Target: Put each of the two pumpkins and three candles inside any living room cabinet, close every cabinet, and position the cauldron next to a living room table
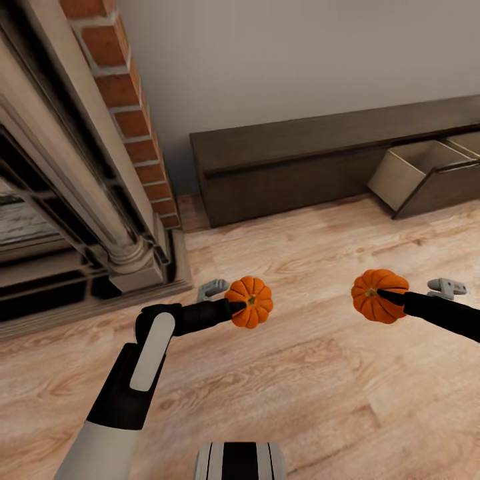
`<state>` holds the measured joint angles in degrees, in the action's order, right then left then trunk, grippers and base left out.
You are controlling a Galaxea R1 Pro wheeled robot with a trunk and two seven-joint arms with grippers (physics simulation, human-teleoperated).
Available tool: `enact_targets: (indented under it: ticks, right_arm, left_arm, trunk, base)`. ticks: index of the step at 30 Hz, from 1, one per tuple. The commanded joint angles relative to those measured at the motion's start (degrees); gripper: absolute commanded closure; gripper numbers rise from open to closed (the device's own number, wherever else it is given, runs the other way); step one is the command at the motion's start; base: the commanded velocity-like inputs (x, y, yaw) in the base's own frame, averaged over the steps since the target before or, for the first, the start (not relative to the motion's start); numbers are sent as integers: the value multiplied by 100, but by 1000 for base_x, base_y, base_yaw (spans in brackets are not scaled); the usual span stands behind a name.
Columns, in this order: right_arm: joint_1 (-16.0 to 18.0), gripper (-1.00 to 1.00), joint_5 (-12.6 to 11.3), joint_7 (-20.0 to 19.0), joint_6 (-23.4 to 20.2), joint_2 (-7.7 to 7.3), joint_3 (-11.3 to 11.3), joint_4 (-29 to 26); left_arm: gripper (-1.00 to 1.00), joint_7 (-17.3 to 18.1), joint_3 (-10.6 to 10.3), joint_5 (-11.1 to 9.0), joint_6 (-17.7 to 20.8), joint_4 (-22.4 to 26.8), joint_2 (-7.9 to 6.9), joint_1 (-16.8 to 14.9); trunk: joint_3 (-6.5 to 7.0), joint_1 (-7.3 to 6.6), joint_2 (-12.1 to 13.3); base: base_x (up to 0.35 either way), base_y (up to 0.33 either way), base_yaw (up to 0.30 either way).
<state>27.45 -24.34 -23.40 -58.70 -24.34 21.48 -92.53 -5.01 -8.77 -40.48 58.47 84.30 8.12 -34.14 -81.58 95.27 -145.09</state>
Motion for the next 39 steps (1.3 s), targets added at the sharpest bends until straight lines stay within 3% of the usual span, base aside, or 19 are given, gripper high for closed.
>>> enact_targets:
  ticks: [1,9,33,35,39]
  right_arm:
    - [6,100,13,-59,-29,2,6,-2]
    - [6,100,16,-60,-36,0,5,-2]
    - [6,100,-1,-64,-44,3,2,-2]
    - [1,100,-18,-63,-49,52,-41,-2]
    - [2,100,-39,-69,-75,408,-234,-2]
  left_arm:
    - [100,-60,0,-80,18,6,0,0]
    - [100,-97,-18,-63,-139,47,-8,13]
    - [100,-63,-28,-53,-85,-10,-6,4]
    - [100,-70,-28,-44,-83,-34,-5,2]
    - [100,-168,7,1,-86,-190,-16,-3]
  trunk:
    - [22,-3,0]
    - [219,-24,11]
    - [805,-86,43]
    - [853,-91,46]
    - [944,-101,51]
  base:
    - [0,0,-268]
    - [0,0,-268]
    - [0,0,-268]
    - [0,0,-268]
    - [0,0,-144]
